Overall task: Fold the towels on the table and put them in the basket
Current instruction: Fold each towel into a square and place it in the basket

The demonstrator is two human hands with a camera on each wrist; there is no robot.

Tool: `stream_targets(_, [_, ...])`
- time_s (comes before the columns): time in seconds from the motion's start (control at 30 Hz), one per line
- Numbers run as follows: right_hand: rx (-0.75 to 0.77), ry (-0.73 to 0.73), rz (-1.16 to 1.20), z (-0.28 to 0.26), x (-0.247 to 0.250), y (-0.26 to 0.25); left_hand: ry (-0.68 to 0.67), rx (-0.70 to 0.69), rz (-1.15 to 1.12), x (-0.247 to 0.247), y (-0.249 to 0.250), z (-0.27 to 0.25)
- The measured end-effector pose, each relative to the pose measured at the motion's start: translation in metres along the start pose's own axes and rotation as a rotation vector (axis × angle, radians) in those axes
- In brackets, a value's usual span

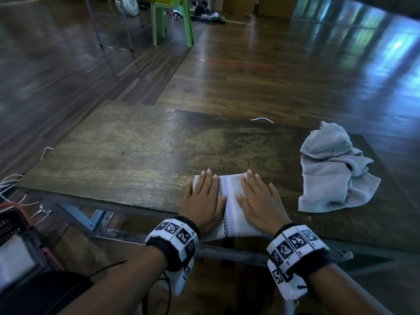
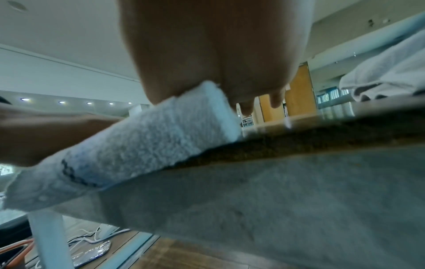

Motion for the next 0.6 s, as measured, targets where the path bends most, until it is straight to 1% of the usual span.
stream_targets(0.17, [-0.016, -0.018, 0.052, 0.004, -0.008, 0.004, -0.026, 0.067, -0.055, -0.002, -0.012, 0.012])
stream_targets(0.37, [-0.017, -0.016, 0.043, 0.009, -0.005, 0.012, -0.017, 0.075, -0.049, 0.004, -0.016, 0.013])
stream_targets(0.43, [-0.031, 0.001, 0.027, 0.008, 0.000, 0.015, -0.018, 0.113, -0.023, 0.009, -0.025, 0.014])
stream_targets(0.53, [-0.091, 0.051, -0.011, 0.006, 0.015, 0.026, 0.007, 0.161, 0.030, 0.017, -0.038, 0.012])
stream_targets(0.6, [-0.121, 0.106, -0.028, 0.003, 0.029, 0.033, 0.058, 0.175, -0.019, 0.027, -0.043, 0.008])
Point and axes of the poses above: each hand's wrist, its own z-axis towards the middle knuckle, its own x-axis out of the back of the hand, y = z × x, the point moved 6 cm from there along z, towards the middle knuckle, and after that the axes turned 6 degrees about x, right-handed, at the moved point
